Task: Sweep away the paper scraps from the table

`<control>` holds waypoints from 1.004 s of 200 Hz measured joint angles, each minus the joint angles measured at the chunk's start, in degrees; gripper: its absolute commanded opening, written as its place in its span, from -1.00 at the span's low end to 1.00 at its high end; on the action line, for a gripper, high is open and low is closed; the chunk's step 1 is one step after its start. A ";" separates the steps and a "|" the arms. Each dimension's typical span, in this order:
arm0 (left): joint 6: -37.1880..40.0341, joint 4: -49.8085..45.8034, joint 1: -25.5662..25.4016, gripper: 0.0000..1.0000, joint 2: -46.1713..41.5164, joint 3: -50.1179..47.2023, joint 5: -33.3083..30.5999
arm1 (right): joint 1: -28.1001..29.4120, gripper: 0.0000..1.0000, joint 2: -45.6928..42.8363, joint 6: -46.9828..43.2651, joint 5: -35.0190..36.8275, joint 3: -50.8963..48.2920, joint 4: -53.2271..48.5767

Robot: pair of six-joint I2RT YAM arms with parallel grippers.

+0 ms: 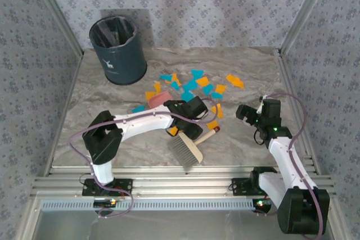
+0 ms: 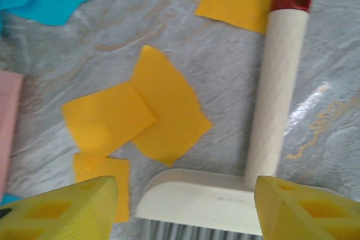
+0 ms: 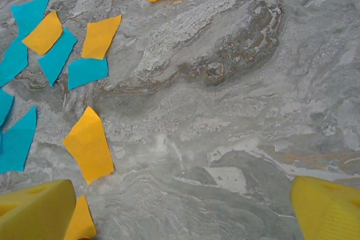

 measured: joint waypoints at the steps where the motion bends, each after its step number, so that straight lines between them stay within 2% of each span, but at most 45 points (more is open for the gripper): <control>1: -0.04 -0.02 -0.04 0.19 0.07 0.04 0.09 | 0.00 1.00 -0.02 0.00 0.00 0.00 -0.02; 54: 0.79 -0.94 -1.68 -0.03 5.40 3.39 3.82 | 0.00 1.00 -0.15 0.00 0.02 0.00 -1.01; 102: 0.83 -1.92 -2.54 -0.06 9.16 5.31 4.90 | 0.00 1.00 -0.17 0.00 0.02 0.00 -1.90; 135: 1.09 -2.62 -3.23 -0.19 11.26 6.86 4.87 | -0.02 1.00 -0.17 0.00 0.04 0.00 -2.03; 201: 1.25 -4.11 -4.11 -0.21 13.66 7.32 4.79 | -0.02 1.00 -0.17 0.00 0.02 -0.15 -2.45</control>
